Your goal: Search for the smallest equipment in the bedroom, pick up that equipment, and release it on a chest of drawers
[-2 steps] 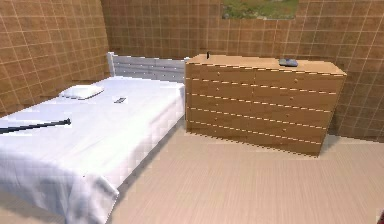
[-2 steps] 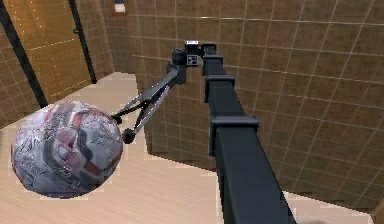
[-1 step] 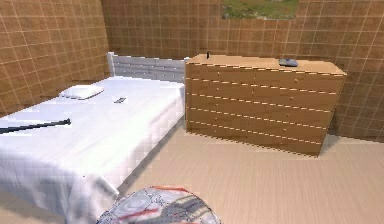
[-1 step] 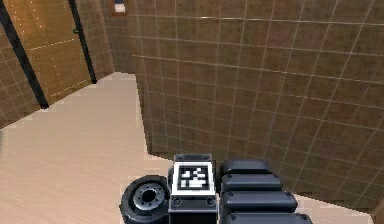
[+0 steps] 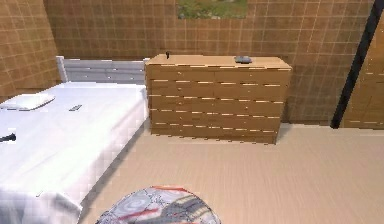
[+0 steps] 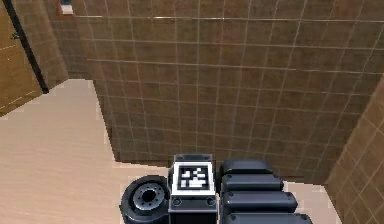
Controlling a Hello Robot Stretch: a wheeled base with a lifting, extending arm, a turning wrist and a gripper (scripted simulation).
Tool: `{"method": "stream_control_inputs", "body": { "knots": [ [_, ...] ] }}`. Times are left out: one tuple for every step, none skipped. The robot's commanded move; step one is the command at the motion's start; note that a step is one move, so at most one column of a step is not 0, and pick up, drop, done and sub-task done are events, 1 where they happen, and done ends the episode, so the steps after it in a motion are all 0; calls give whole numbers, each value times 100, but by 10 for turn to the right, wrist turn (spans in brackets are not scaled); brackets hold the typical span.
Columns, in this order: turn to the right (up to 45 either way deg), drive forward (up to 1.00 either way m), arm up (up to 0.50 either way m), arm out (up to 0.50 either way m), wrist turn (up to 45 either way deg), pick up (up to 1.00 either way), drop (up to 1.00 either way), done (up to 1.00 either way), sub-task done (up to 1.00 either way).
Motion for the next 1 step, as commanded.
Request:
{"method": "stream_control_inputs", "body": {
  "knots": [
    [30, 0, 0, 0, 0, 0, 0, 0, 0]
  ]
}}
